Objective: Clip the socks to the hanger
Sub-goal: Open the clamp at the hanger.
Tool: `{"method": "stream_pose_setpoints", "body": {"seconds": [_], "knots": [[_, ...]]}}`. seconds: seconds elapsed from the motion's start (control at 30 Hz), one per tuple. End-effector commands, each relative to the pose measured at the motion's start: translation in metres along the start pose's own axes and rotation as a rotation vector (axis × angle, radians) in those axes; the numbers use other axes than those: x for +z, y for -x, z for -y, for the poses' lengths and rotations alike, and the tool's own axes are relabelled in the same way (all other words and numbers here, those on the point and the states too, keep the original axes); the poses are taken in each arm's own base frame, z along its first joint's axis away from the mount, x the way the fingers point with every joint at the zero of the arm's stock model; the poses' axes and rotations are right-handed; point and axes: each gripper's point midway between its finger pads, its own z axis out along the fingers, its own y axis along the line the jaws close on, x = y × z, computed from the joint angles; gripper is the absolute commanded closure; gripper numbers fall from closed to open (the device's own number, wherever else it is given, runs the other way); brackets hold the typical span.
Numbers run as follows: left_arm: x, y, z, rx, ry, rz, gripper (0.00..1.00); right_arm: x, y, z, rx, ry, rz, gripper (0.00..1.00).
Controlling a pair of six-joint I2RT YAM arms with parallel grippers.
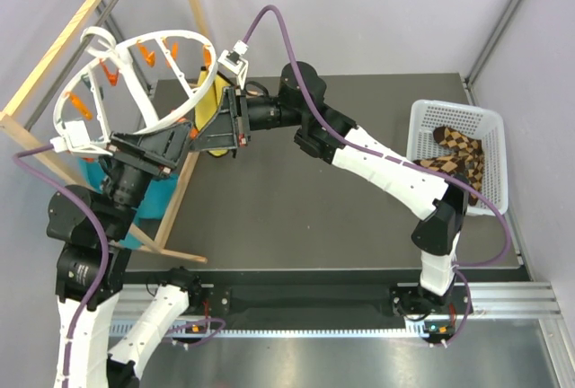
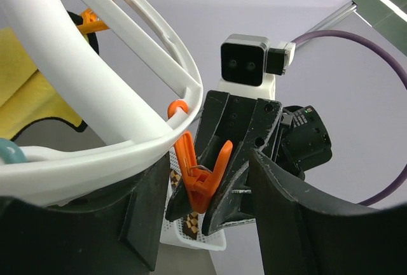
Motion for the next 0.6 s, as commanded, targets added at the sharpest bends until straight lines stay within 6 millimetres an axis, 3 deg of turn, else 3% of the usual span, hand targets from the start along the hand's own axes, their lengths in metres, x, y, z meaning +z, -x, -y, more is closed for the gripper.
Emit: {"method": "stream_pose_setpoints", "body": {"seconds": [0.0,0.13,0.33,0.47,0.5,0.57], "knots": [[0.012,0.0,0.003,0.004,-0.033,0.006,0.43,-0.004,-0.003,-0.037,-0.039,0.1,-0.03,1.0],[0.013,0.001,0.006,-0.009,-0.063,0.021,0.45,-0.002,-0.005,-0.035,-0.034,0.1,-0.034,1.0],[0.013,0.007,0.007,0.003,-0.071,0.054,0.57,-0.001,-0.007,-0.035,-0.037,0.099,-0.034,1.0],[0.013,0.01,0.006,0.016,-0.06,0.069,0.8,-0.002,-0.009,-0.032,-0.034,0.094,-0.036,1.0],[0.012,0.01,0.005,0.017,-0.054,0.067,0.96,-0.002,-0.009,-0.032,-0.036,0.091,-0.034,0.96],[0.013,0.01,0.003,0.021,-0.043,0.067,1.0,-0.002,-0.011,-0.026,-0.038,0.065,-0.039,0.73]]}}
